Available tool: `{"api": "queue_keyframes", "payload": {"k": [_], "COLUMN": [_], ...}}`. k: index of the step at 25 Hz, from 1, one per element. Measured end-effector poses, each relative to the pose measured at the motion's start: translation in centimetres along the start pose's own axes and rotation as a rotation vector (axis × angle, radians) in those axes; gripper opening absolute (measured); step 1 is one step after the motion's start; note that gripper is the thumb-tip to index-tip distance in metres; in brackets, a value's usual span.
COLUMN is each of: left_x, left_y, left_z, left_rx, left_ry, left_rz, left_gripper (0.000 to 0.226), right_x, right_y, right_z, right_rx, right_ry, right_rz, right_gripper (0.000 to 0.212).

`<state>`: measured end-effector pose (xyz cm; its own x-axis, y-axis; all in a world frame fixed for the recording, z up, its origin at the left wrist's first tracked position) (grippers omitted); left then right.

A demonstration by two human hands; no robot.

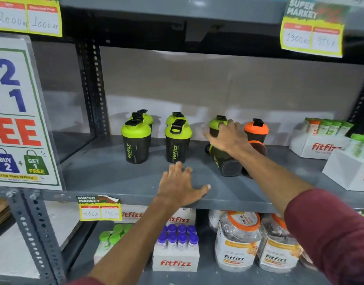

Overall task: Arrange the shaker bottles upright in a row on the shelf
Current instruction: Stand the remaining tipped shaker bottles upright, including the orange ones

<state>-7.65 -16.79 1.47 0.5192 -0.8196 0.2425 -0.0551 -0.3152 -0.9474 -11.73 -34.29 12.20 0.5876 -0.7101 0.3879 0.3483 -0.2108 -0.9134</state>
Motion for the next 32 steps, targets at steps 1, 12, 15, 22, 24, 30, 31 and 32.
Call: {"api": "queue_keyframes", "payload": {"k": [1, 12, 15, 22, 24, 30, 31, 32], "left_x": [0.8, 3.5, 3.4, 3.3, 3.3, 3.2, 3.2, 3.2], "left_y": [0.6, 2.6, 2.6, 2.5, 2.5, 2.4, 2.4, 2.4], "left_z": [-1.5, -4.2, -4.2, -4.3, -4.3, -4.3, -4.3, -4.3], "left_rx": [-0.01, -0.018, -0.013, 0.004, 0.011, -0.01, -0.009, -0.007], "left_ry": [0.022, 0.056, 0.059, 0.061, 0.058, 0.064, 0.062, 0.059], "left_rz": [0.028, -0.017, -0.02, -0.021, -0.011, -0.028, -0.025, -0.022], "left_gripper": [0.085, 0.082, 0.083, 0.083, 0.082, 0.082, 0.082, 0.082], "right_x": [-0.1, 1.0, 0.6, -0.8, -0.6, 2.0, 1.9, 1.9], "right_y": [0.6, 1.3, 1.4, 2.0, 0.7, -0.4, -0.3, -0.1], "right_z": [-0.3, -3.4, -4.4, -5.9, -5.7, -4.6, -4.5, -4.5], "right_rx": [-0.055, 0.316, 0.529, 0.635, 0.626, 0.501, 0.519, 0.544], "right_ry": [0.039, -0.045, -0.068, -0.066, -0.016, -0.002, -0.008, -0.012], "right_rz": [0.07, 0.067, 0.071, 0.073, -0.025, 0.019, 0.042, 0.06], "right_gripper": [0.084, 0.077, 0.076, 0.088, 0.088, 0.051, 0.048, 0.047]}}
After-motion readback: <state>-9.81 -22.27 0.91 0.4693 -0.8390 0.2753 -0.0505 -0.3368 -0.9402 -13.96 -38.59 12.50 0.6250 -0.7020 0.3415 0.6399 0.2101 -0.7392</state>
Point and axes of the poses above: each hand's wrist, its own x-axis towards the middle knuckle, its own y-axis out of the palm, z = x × y, the point moved 5 cm from there along x, towards the middle knuckle, and after that the axes turned 6 degrees about y, right-handed, at the moved point
